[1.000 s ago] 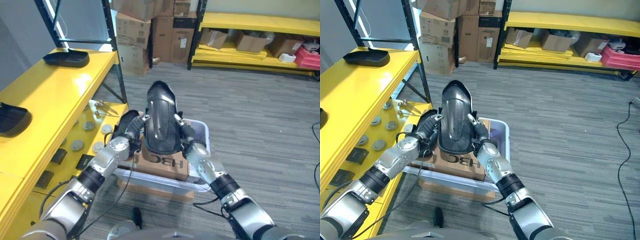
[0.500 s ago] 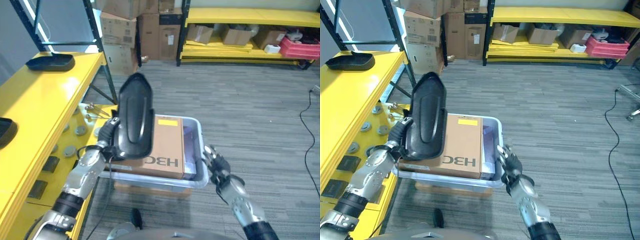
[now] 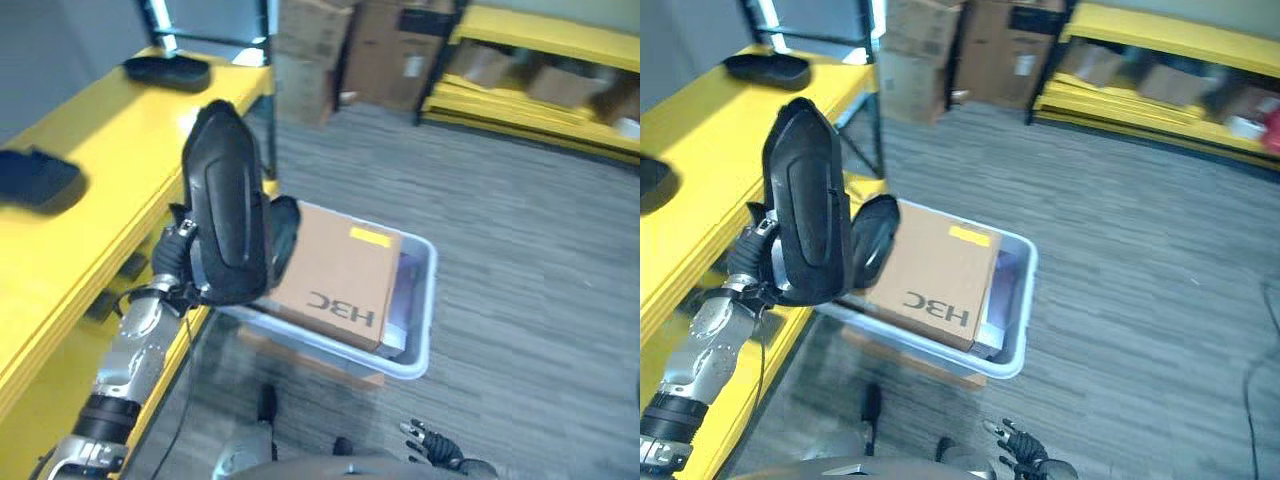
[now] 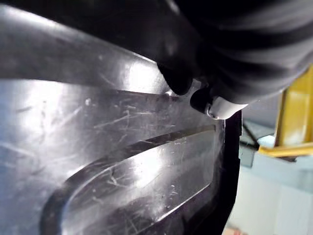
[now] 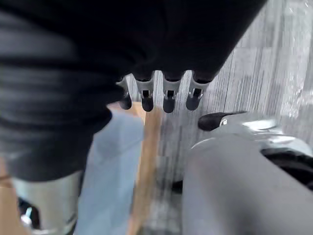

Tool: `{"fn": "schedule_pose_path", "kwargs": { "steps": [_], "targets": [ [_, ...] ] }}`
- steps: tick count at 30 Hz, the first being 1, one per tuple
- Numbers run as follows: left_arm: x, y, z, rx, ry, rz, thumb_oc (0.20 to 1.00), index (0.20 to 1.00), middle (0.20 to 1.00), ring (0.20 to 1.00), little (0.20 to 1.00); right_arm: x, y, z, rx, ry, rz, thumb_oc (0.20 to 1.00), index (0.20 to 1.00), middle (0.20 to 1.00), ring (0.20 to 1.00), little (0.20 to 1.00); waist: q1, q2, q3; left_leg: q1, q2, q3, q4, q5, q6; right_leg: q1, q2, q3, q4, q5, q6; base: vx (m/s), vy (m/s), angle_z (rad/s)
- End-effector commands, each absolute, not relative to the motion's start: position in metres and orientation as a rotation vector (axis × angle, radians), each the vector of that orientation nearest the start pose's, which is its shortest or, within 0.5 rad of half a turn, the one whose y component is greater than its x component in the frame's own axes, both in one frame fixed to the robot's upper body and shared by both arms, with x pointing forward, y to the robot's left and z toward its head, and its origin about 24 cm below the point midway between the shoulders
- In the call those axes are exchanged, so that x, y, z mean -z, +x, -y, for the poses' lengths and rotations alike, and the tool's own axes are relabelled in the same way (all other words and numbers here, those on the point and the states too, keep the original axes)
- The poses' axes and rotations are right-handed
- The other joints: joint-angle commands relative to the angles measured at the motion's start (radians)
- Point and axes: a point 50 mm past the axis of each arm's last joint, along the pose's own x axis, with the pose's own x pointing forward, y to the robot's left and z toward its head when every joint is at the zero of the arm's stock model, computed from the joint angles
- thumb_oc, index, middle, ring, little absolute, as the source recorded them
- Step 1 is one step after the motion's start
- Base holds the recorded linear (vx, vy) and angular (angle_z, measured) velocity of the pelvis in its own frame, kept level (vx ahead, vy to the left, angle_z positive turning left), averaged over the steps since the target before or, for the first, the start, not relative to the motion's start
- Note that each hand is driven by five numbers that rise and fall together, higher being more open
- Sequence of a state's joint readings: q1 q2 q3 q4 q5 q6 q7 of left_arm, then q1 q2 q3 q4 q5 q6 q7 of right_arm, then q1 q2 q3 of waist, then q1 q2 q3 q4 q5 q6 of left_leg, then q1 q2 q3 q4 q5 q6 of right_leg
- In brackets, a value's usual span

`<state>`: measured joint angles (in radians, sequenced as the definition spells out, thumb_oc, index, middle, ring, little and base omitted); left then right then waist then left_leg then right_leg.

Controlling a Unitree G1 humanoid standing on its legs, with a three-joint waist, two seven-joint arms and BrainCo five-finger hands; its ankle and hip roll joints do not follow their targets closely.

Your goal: Move parts from the plastic box to the shelf.

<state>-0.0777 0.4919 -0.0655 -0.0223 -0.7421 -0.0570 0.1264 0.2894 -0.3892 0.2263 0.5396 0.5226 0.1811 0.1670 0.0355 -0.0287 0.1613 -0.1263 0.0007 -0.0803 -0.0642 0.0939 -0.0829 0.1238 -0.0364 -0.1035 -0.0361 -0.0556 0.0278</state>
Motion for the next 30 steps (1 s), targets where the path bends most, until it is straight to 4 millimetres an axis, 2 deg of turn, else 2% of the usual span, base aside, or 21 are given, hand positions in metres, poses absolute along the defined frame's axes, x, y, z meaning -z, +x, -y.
{"fn": "schedule_pose_path", "kwargs": {
  "steps": [1,2,3,4,5,7,9,10,12,13,14,17,18,20,24,26,27,28,30],
  "targets": [
    [-0.141,0.266,-0.235,-0.058,-0.271,0.384,0.200,0.200,0.200,0.200,0.200,0.124,0.102,0.226,-0.116,0.076,-1.053,1.000,1.000,1.000,1.000,1.000,0.041,0.000,-0.042,0.120,0.011,-0.032,-0.008,-0.042,0.029,-0.097,0.004,-0.018,0.036,0.046,0.099,-0.07,-0.227,0.59],
    [-0.142,0.263,-0.234,-0.051,-0.270,0.388,0.200,0.200,0.200,0.200,0.200,0.126,0.103,0.226,-0.113,0.068,-1.070,1.000,1.000,1.000,1.000,1.000,0.062,-0.001,-0.039,0.106,0.017,-0.035,-0.007,-0.031,0.019,-0.092,0.009,-0.032,0.026,0.046,0.094,-0.06,-0.171,0.78],
    [-0.142,0.262,-0.234,-0.054,-0.269,0.387,0.200,0.200,0.200,0.200,0.200,0.126,0.102,0.226,-0.121,0.063,-1.075,1.000,1.000,1.000,1.000,1.000,0.061,-0.001,-0.039,0.103,0.017,-0.038,-0.006,-0.030,0.018,-0.091,0.009,-0.036,0.024,0.046,0.093,-0.14,-0.232,0.92],
    [-0.142,0.258,-0.234,-0.048,-0.266,0.371,0.200,0.200,0.200,0.200,0.200,0.136,0.099,0.222,-0.170,0.015,-1.158,1.000,1.000,1.000,1.000,1.000,0.120,0.000,-0.025,0.037,0.020,-0.021,0.009,0.003,-0.002,-0.076,0.015,-0.093,-0.002,0.048,0.087,-0.12,-0.182,0.95],
    [-0.142,0.258,-0.234,-0.044,-0.266,0.368,0.200,0.200,0.200,0.200,0.200,0.136,0.098,0.221,-0.170,0.015,-1.162,1.000,1.000,1.000,1.000,1.000,0.122,0.000,-0.023,0.030,0.020,-0.014,0.011,0.005,-0.004,-0.074,0.015,-0.100,-0.005,0.049,0.087,-0.14,-0.211,1.06],
    [-0.140,0.257,-0.232,-0.041,-0.256,0.349,0.200,0.200,0.200,0.200,0.200,0.141,0.094,0.217,-0.177,0.029,-1.210,1.000,1.000,1.000,1.000,1.000,0.132,0.004,-0.017,0.001,0.030,0.062,0.012,0.022,-0.013,-0.057,0.013,-0.158,-0.027,0.055,0.091,-0.03,-0.070,1.07],
    [-0.134,0.257,-0.232,-0.041,-0.249,0.317,0.200,0.200,0.200,0.200,0.200,0.146,0.084,0.218,-0.141,0.046,-1.289,1.000,1.000,1.000,1.000,1.000,0.126,0.009,-0.011,-0.032,0.055,0.223,0.025,0.044,-0.024,-0.032,0.008,-0.250,-0.044,0.067,0.096,0.06,-0.026,1.19],
    [-0.131,0.256,-0.232,-0.047,-0.245,0.307,0.200,0.200,0.200,0.200,0.200,0.148,0.079,0.219,-0.119,0.041,-1.320,1.000,1.000,1.000,1.000,1.000,0.121,0.007,-0.012,-0.035,0.059,0.268,0.038,0.030,-0.033,-0.018,0.008,-0.267,-0.043,0.057,0.100,0.10,0.016,1.57],
    [-0.127,0.257,-0.230,-0.062,-0.250,0.298,0.200,0.200,0.200,0.200,0.200,0.155,0.068,0.221,-0.095,0.011,-1.382,1.000,1.000,1.000,1.000,1.000,0.119,0.011,-0.011,-0.044,0.052,0.366,0.070,0.022,-0.017,-0.014,0.003,-0.318,-0.026,0.055,0.095,0.04,0.062,1.74],
    [-0.128,0.257,-0.230,-0.061,-0.250,0.297,0.200,0.200,0.200,0.200,0.200,0.156,0.068,0.222,-0.093,0.011,-1.385,1.000,1.000,1.000,1.000,1.000,0.120,0.012,-0.011,-0.046,0.050,0.372,0.073,0.021,-0.016,-0.015,0.002,-0.322,-0.025,0.054,0.095,0.03,0.097,1.40],
    [-0.128,0.257,-0.228,-0.090,-0.220,0.297,0.200,0.200,0.200,0.200,0.200,0.161,0.060,0.224,-0.093,-0.041,-1.434,1.000,1.000,1.000,1.000,1.000,0.135,0.018,-0.010,-0.061,0.030,0.416,0.085,0.018,0.000,-0.007,0.005,-0.351,-0.009,0.047,0.089,0.07,0.073,0.81],
    [-0.130,0.254,-0.232,-0.099,-0.194,0.287,0.200,0.200,0.200,0.200,0.200,0.164,0.059,0.224,-0.086,-0.061,-1.472,1.000,1.000,1.000,1.000,1.000,0.171,0.023,-0.010,-0.070,0.000,0.397,0.087,0.015,0.017,0.010,0.010,-0.358,0.006,0.031,0.083,0.17,0.119,0.65],
    [-0.130,0.249,-0.238,-0.120,-0.180,0.269,0.200,0.200,0.200,0.200,0.200,0.164,0.061,0.224,-0.063,-0.070,-1.493,1.000,1.000,1.000,1.000,1.000,0.200,0.025,-0.014,-0.059,-0.026,0.362,0.089,-0.001,0.035,0.021,0.005,-0.356,0.022,0.014,0.080,0.24,0.156,0.74],
    [-0.129,0.244,-0.247,-0.131,-0.183,0.258,0.200,0.200,0.200,0.200,0.200,0.165,0.064,0.222,-0.055,-0.061,-1.498,1.000,1.000,1.000,1.000,1.000,0.227,0.024,-0.020,-0.042,-0.045,0.335,0.094,-0.025,0.054,0.031,-0.006,-0.358,0.040,0.000,0.082,0.25,0.165,0.51],
    [-0.126,0.237,-0.257,-0.120,-0.190,0.247,0.200,0.200,0.200,0.200,0.200,0.164,0.077,0.214,0.017,0.015,-1.457,1.000,1.000,1.000,1.000,1.000,0.264,0.019,-0.033,-0.010,-0.066,0.300,0.110,-0.080,0.095,0.046,-0.042,-0.366,0.108,-0.048,0.088,0.21,0.142,0.32],
    [-0.126,0.237,-0.258,-0.115,-0.183,0.248,0.200,0.200,0.200,0.200,0.200,0.164,0.079,0.213,0.029,0.029,-1.448,1.000,1.000,1.000,1.000,1.000,0.267,0.019,-0.035,-0.011,-0.068,0.296,0.117,-0.088,0.102,0.045,-0.051,-0.365,0.133,-0.063,0.090,0.13,0.117,0.15],
    [-0.128,0.242,-0.257,-0.095,-0.157,0.250,0.200,0.200,0.200,0.200,0.200,0.163,0.085,0.210,0.064,0.075,-1.419,1.000,1.000,1.000,1.000,1.000,0.258,0.022,-0.036,0.002,-0.074,0.290,0.130,-0.110,0.133,0.012,-0.093,-0.352,0.280,-0.072,0.116,0.20,0.273,0.22],
    [-0.130,0.248,-0.256,-0.080,-0.158,0.249,0.200,0.200,0.200,0.200,0.200,0.163,0.085,0.210,0.073,0.080,-1.411,1.000,1.000,1.000,1.000,1.000,0.236,0.028,-0.029,0.013,-0.086,0.283,0.140,-0.133,0.164,-0.060,-0.136,-0.315,0.446,-0.047,0.141,0.22,0.324,0.49],
    [-0.134,0.255,-0.253,-0.073,-0.150,0.257,0.200,0.200,0.200,0.200,0.200,0.164,0.080,0.211,0.067,0.072,-1.416,1.000,1.000,1.000,1.000,1.000,0.194,0.040,-0.011,0.030,-0.098,0.261,0.156,-0.161,0.190,-0.152,-0.142,-0.240,0.635,-0.024,0.152,0.11,0.208,0.53]
  ]
}}
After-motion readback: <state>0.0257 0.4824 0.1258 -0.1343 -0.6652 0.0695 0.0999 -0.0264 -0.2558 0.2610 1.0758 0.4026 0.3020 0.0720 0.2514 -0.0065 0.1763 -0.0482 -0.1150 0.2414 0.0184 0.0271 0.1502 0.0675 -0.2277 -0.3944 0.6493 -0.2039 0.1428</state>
